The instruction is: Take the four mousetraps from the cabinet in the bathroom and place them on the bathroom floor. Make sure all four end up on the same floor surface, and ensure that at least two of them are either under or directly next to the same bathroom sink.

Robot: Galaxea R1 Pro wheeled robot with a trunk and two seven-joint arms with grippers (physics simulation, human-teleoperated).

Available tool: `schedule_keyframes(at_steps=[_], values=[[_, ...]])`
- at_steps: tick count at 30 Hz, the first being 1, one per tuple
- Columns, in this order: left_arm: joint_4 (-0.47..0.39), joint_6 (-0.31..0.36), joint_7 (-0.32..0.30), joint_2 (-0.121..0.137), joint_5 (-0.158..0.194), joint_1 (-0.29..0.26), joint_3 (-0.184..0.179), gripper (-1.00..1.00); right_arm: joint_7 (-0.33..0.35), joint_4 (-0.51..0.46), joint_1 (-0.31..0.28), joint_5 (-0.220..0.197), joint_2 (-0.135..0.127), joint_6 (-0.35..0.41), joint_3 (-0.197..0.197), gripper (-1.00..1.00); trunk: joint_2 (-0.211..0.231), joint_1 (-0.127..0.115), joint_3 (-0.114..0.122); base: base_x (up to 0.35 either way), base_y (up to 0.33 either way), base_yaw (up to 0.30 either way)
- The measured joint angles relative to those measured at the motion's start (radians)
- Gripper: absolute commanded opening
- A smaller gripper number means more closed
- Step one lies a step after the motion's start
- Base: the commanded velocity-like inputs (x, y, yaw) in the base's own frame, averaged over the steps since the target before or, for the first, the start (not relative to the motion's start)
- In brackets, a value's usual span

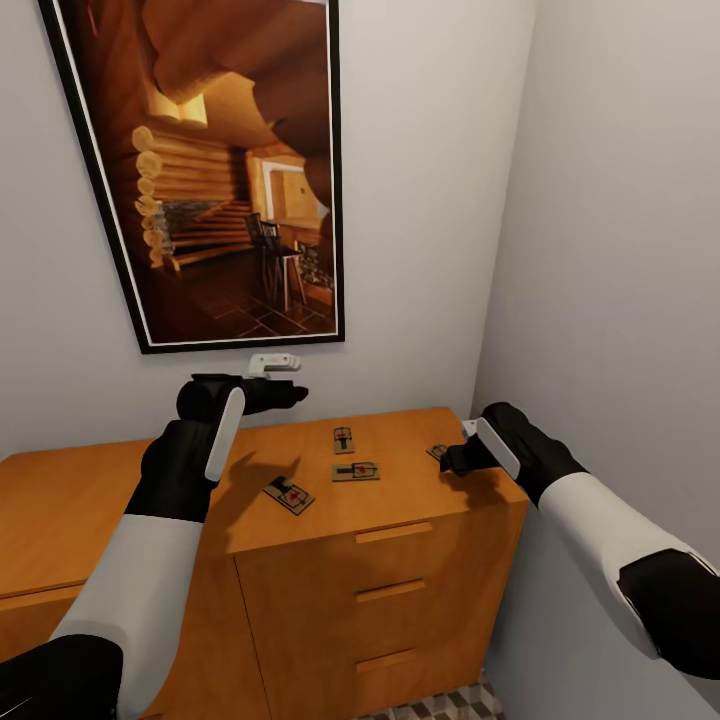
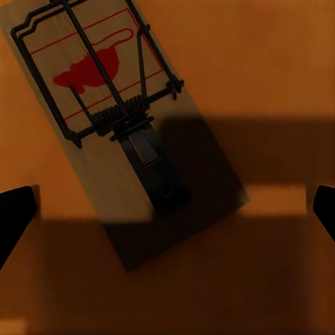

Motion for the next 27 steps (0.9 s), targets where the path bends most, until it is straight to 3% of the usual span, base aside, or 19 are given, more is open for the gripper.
schedule_keyframes(at_steps=[27], values=[[0.001, 0.000, -0.001, 0.000, 0.000, 0.000, 0.000, 1.00, -0.002, 0.007, -0.004, 0.027, 0.019, 0.000, 0.000, 1.00, 0.000, 0.000, 0.000, 0.000, 0.000, 0.000]])
